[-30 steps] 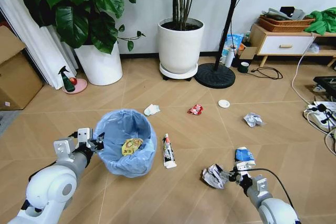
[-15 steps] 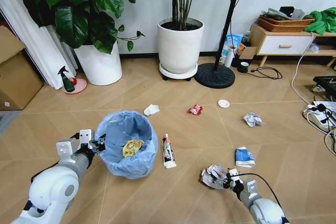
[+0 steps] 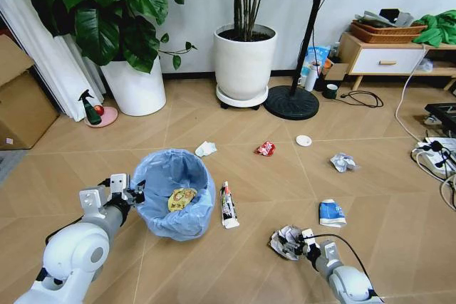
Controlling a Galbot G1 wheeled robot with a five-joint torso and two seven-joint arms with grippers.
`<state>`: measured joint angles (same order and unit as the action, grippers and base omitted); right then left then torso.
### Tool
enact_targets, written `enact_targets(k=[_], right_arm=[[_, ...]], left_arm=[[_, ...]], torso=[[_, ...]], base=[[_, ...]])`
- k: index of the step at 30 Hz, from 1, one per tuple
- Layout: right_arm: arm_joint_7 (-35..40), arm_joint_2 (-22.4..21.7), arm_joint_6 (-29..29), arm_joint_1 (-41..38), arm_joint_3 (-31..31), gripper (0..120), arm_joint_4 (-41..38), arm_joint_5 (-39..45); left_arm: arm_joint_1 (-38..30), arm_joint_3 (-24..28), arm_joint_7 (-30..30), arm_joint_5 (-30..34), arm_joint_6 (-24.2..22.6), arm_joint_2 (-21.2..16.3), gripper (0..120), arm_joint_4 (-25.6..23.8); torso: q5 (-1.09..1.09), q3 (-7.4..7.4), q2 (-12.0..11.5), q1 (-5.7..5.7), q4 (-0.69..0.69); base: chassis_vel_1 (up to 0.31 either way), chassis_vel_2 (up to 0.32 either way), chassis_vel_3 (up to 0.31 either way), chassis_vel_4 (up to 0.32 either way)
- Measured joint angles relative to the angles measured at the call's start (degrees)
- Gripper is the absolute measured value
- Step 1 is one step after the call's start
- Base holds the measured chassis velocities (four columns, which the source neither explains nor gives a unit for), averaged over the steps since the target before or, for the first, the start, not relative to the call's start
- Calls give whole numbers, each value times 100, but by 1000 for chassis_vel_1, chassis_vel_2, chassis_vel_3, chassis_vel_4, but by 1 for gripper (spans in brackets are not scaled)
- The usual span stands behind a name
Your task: Pick up the trash bin and place the garbage on the floor into it.
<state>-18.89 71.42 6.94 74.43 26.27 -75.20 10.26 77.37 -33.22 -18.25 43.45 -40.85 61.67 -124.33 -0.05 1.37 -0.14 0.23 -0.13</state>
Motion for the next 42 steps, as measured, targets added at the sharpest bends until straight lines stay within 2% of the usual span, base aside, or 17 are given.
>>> enact_targets(k=[4, 6, 7, 10, 13, 14, 17, 23, 30, 32, 33, 36, 42], right_arm=[[-4, 65, -1, -69, -1, 45, 143, -73], [-4, 69, -1, -72, -1, 44, 152, -80], [-4, 84, -1, -81, -1, 35, 177, -105], [-4, 91, -1, -86, -1, 32, 191, -111], [1, 114, -14, -93, 6, 16, 249, -164], [1, 114, -14, -93, 6, 16, 249, -164], [68, 131, -16, -48, 43, 1, 221, -161], [187, 31, 47, 58, 66, 0, -138, 16], [375, -292, 140, -133, -26, 0, -849, 652], [484, -593, 270, -422, -214, 0, -1146, 1063], [484, -593, 270, -422, -214, 0, -1146, 1063], [684, -1077, 465, -1090, -718, 0, -1543, 1691], [834, -1338, 640, -1957, -1450, 0, -1790, 2233]], left_arm=[[-53, -1, 3, 44, -14, -23, 0, 29], [-59, -1, 3, 48, -15, -25, 0, 32], [-88, -4, 5, 65, -18, -37, 0, 48], [-106, -6, 6, 79, -21, -44, 0, 58], [-172, -29, 18, 121, -30, -81, 0, 113], [-172, -29, 18, 121, -30, -81, 0, 113], [-273, -99, 59, 177, -35, -148, 0, 223], [-382, -197, 117, 232, -38, -243, 0, 379], [-412, -247, 242, 261, -43, -366, 0, 489], [-422, -230, 252, 261, -43, -371, 0, 522], [-422, -230, 252, 261, -43, -371, 0, 522], [-422, -210, 268, 249, -45, -371, 0, 574], [-415, -216, 285, 232, -46, -372, 0, 653]], torso=[[0, 0, 0, 0, 0], [0, 0, 0, 0, 0], [-1, 0, 0, 0, 0], [0, 0, 0, 0, 0], [0, 0, 0, 0, 0], [0, 0, 0, 0, 0], [0, 0, 0, 0, 0], [-1, 0, 0, 0, 0], [0, 0, 0, 0, 0], [2, 0, 0, 0, -1], [2, 0, 0, 0, -1], [0, 0, 0, 0, -1], [-1, 0, 0, 0, 0]], base=[[0, 0, 0, 0], [0, 0, 0, 0], [0, 0, 0, 0], [0, 0, 0, 0], [0, 0, 0, 0], [0, 0, 0, 0], [0, 0, 0, 0], [0, 0, 0, 0], [0, 0, 0, 0], [0, 0, 0, 0], [0, 0, 0, 0], [0, 0, 0, 0], [0, 0, 0, 0]])
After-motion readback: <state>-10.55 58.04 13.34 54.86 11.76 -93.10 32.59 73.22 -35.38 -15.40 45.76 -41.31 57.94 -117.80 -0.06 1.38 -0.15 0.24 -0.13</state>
